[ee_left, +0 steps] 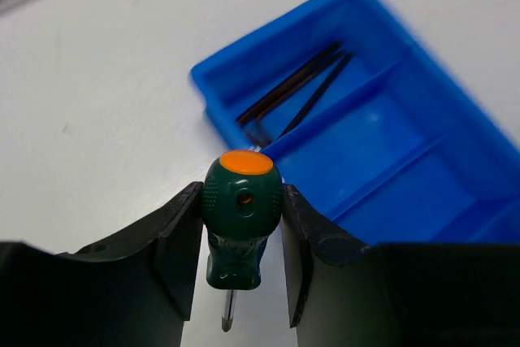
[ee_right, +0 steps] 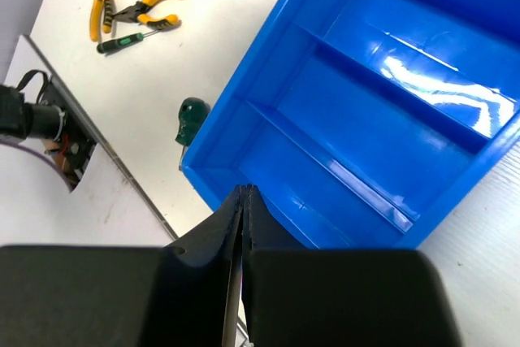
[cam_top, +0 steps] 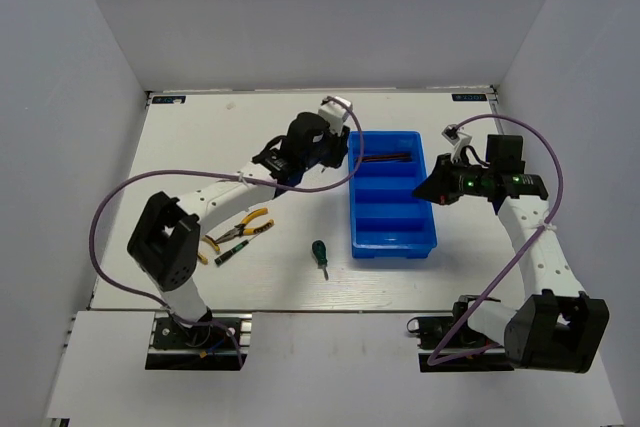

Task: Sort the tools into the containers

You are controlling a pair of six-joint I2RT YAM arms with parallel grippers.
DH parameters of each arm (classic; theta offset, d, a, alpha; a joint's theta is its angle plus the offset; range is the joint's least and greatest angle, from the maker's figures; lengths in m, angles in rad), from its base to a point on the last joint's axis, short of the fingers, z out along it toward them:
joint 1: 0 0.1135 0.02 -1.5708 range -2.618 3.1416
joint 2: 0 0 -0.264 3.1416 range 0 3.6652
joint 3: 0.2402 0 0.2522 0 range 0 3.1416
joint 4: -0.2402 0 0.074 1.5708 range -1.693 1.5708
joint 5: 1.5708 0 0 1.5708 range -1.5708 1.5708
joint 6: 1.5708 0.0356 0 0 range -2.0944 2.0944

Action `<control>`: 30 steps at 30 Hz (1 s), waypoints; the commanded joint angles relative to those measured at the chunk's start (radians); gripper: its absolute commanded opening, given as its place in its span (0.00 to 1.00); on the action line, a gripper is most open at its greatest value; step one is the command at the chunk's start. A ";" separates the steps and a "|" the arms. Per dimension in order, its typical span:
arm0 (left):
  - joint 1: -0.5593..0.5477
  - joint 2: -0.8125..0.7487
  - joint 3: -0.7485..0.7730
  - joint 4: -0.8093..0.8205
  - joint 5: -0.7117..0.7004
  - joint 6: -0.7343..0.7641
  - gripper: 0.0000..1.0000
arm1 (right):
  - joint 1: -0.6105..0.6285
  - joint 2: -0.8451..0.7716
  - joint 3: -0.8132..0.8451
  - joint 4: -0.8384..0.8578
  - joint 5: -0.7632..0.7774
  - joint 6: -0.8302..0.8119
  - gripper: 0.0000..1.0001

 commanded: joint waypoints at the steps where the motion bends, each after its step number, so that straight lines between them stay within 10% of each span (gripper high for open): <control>1: -0.003 0.063 0.094 0.112 0.252 0.074 0.00 | -0.013 -0.018 -0.010 -0.003 -0.097 -0.059 0.03; 8: -0.003 0.318 0.387 0.023 0.535 0.074 0.00 | -0.032 -0.096 -0.048 0.026 -0.113 -0.109 0.05; 23: -0.003 0.464 0.440 0.003 0.510 0.056 0.20 | -0.049 -0.096 -0.056 0.032 -0.148 -0.112 0.14; 30: -0.003 0.450 0.430 0.012 0.510 0.056 0.51 | -0.052 -0.085 -0.053 0.025 -0.172 -0.127 0.58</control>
